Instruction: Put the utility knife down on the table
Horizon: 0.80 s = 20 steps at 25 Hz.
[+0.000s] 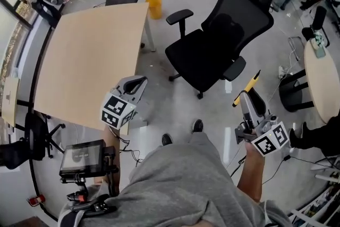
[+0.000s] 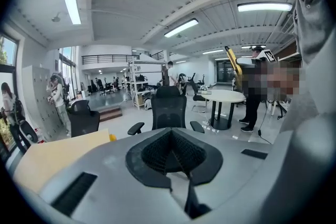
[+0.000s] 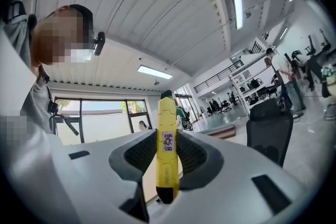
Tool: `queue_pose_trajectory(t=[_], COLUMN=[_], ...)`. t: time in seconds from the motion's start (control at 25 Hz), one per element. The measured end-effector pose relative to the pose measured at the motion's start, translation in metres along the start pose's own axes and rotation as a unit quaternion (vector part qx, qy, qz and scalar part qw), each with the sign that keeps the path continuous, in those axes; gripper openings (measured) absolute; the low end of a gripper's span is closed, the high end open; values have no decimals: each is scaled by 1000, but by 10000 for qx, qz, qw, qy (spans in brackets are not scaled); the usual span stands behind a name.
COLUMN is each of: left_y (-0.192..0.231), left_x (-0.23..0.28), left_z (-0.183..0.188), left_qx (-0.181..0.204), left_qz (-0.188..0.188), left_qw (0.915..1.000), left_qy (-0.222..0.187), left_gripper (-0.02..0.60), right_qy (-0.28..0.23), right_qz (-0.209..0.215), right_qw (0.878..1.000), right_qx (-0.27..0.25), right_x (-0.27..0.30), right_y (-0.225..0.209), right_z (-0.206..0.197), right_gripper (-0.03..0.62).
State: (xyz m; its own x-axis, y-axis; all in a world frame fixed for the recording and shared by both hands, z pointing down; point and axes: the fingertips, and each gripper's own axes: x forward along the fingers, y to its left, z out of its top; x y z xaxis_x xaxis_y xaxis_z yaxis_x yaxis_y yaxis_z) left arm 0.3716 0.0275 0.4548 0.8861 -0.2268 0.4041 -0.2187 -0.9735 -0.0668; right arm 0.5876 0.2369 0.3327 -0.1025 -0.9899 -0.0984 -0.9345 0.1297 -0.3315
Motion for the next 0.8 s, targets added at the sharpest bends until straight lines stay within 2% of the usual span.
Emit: queue_pose_trajectory(t=[0.2, 0.44, 0.6, 0.8], left_y=[39, 65, 70, 86], left_x=[17, 44, 51, 35], left_z=[6, 34, 36, 19], left_qx=[-194, -385, -508, -784], left_qz=[575, 1297, 1615, 2060], left_qw=[9980, 9906, 9853, 9745], left_qy=[163, 222, 247, 424], left_gripper=[5, 5, 5, 5], right_qy=[168, 248, 390, 562], right_qz=[560, 1394, 1841, 2225], right_qw=[9982, 9897, 9819, 9725], right_qx=[162, 221, 205, 385], right_x=[62, 134, 168, 210], right_y=[-46, -100, -115, -119], right_z=[-1, 24, 24, 10], right_gripper=[117, 118, 118, 117])
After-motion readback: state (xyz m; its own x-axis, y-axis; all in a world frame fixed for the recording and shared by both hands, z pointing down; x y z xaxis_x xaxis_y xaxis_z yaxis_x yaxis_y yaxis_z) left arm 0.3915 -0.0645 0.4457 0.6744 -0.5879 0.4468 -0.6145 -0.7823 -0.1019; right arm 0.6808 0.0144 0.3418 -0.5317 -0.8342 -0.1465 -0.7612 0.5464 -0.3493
